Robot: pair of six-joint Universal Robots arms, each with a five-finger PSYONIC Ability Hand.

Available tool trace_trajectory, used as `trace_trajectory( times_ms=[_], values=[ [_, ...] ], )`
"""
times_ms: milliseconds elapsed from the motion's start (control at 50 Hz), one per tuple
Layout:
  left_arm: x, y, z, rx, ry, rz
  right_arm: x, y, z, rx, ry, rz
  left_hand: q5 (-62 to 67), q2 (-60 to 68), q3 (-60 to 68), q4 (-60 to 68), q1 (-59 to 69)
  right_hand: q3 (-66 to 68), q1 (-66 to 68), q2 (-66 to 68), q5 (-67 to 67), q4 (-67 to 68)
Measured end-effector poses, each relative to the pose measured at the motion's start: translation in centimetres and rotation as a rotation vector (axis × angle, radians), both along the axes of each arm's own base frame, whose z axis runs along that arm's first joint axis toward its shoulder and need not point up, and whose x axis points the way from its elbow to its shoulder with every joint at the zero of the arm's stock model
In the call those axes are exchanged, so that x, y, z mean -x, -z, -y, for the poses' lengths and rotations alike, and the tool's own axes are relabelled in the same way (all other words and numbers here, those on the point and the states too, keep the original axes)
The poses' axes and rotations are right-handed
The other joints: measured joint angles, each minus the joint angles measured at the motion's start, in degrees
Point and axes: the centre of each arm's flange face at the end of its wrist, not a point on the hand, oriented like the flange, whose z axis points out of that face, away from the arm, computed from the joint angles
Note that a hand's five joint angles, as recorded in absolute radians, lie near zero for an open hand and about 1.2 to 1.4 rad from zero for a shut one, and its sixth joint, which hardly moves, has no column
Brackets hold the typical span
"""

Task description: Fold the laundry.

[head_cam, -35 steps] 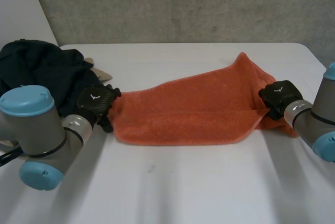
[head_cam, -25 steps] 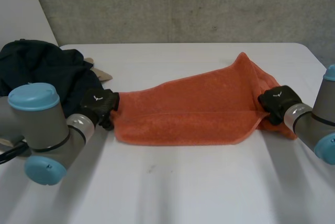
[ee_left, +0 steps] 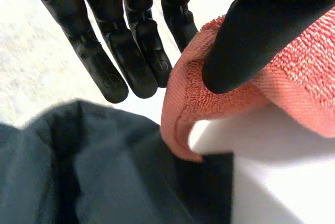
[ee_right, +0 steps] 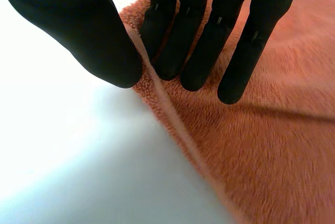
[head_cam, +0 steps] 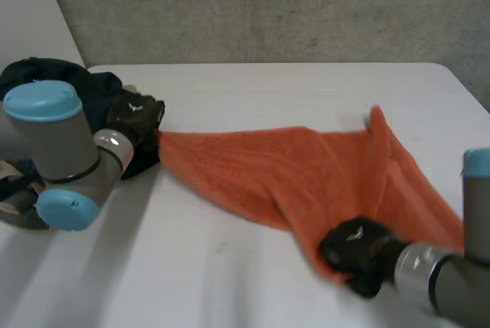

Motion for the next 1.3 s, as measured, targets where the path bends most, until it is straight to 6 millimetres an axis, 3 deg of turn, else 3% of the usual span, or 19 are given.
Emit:
trace_trajectory(
  times_ms=[60, 100, 160, 220, 420, 520, 660, 680, 720, 900, 980, 1000, 1020, 1060, 1160, 1180, 1240, 1260, 1300],
  values=[
    [0.5, -1.5, 0.4, 0.047, 0.0, -0.017, -1.2, -0.8, -2.7, -0.028, -0.037, 0.072, 0.0, 0.0, 0.0, 0.0, 0.0, 0.0, 0.0, 0.0, 0.0, 0.0],
    [0.7, -2.1, 0.6, 0.066, -0.002, -0.025, -1.6, -1.3, -3.2, -0.026, -0.035, 0.104, 0.0, 0.0, 0.0, 0.0, 0.0, -0.6, -0.3, -0.8, -0.5, -0.6],
    [1.0, -3.8, 0.9, 0.105, -0.005, -0.047, -2.2, -2.9, -3.2, 0.009, -0.006, 0.18, 0.0, 0.0, 0.0, 0.0, 0.0, -31.2, -30.6, -33.1, -31.8, -31.1],
    [1.1, -5.2, 0.8, 0.127, -0.002, -0.069, -2.4, -4.2, -2.2, 0.058, 0.023, 0.216, 0.0, 0.0, 0.0, 0.0, 0.0, -50.2, -48.5, -51.0, -50.7, -50.4],
    [1.9, -13.6, -2.5, 0.241, 0.102, -0.217, 0.4, -9.1, 7.3, 0.319, 0.179, 0.163, 0.0, 0.1, 0.0, 0.0, 0.0, -56.2, -52.8, -56.2, -55.4, -56.7],
    [2.3, -17.8, -5.1, 0.317, 0.19, -0.288, 0.6, -9.8, 12.3, 0.364, 0.224, 0.15, 0.0, 0.1, 0.0, 0.0, 0.0, -56.2, -52.8, -56.2, -55.4, -56.7],
    [2.2, -22.5, -9.0, 0.413, 0.337, -0.365, -1.0, -7.5, 19.3, 0.336, 0.267, 0.181, 0.0, 0.1, 0.0, 0.0, 0.0, -56.2, -52.8, -56.2, -55.4, -56.7],
    [2.2, -22.5, -9.0, 0.413, 0.337, -0.365, -1.0, -7.5, 19.3, 0.336, 0.267, 0.181, 0.0, 0.1, 0.0, 0.0, 0.0, -56.2, -52.8, -56.2, -55.4, -56.7],
    [2.1, -23.7, -10.4, 0.44, 0.391, -0.388, -2.1, -5.4, 21.6, 0.305, 0.264, 0.193, 0.0, 0.1, 0.0, 0.0, 0.0, -56.2, -52.8, -56.2, -55.4, -56.7],
    [1.6, -26.1, -12.8, 0.526, 0.468, -0.462, -5.5, 0.4, 23.9, 0.243, 0.204, 0.203, 0.0, 0.3, 0.3, 0.0, 0.0, -54.5, -51.3, -54.5, -54.2, -55.5],
    [1.4, -26.8, -13.1, 0.555, 0.478, -0.492, -6.4, 1.2, 24.3, 0.271, 0.201, 0.209, 0.0, 0.3, 0.3, 0.0, 0.0, -25.6, -21.8, -24.6, -25.7, -26.7],
    [1.3, -27.0, -13.1, 0.562, 0.478, -0.5, -6.6, 0.8, 24.8, 0.317, 0.215, 0.222, 0.0, 0.3, 0.3, 0.0, 0.0, -9.3, -5.3, -7.8, -10.9, -10.2],
    [1.2, -27.0, -13.0, 0.564, 0.476, -0.503, -6.6, 0.4, 25.2, 0.351, 0.229, 0.233, 0.0, 0.3, 0.3, 0.0, 0.0, -4.0, -1.1, -2.7, -5.2, -4.5],
    [1.1, -27.0, -12.9, 0.566, 0.472, -0.505, -6.6, -0.6, 25.9, 0.407, 0.254, 0.255, 0.0, 0.3, 0.3, 0.0, 0.0, -1.4, -1.0, -0.5, -2.9, -1.5],
    [0.5, -26.5, -11.2, 0.56, 0.431, -0.496, -5.9, -7.0, 28.0, 0.654, 0.348, 0.395, 0.0, 0.3, 0.3, 0.2, 0.0, -0.3, -1.0, -0.2, -2.7, -0.2],
    [0.3, -26.1, -10.4, 0.554, 0.409, -0.49, -5.5, -10.2, 28.4, 0.76, 0.369, 0.46, 0.0, 0.3, 0.3, 0.2, 0.0, -0.2, -1.0, -0.2, -2.7, -0.2],
    [-0.1, -25.7, -9.1, 0.548, 0.379, -0.483, -5.1, -14.0, 28.3, 0.874, 0.38, 0.531, 0.0, 0.3, 0.3, 0.2, 0.0, -0.2, -1.0, -0.2, -2.7, -0.2],
    [-0.4, -25.4, -8.1, 0.546, 0.352, -0.479, -4.7, -17.0, 27.9, 0.958, 0.382, 0.582, 0.0, 0.3, 0.3, 0.2, 0.0, -0.2, -1.0, -0.2, -2.7, -0.2],
    [-0.7, -25.1, -7.0, 0.545, 0.323, -0.477, -4.3, -19.9, 27.2, 1.035, 0.378, 0.626, 0.0, 0.3, 0.3, 0.2, 0.0, -0.2, -1.0, -0.2, -2.7, -0.2]
  ],
)
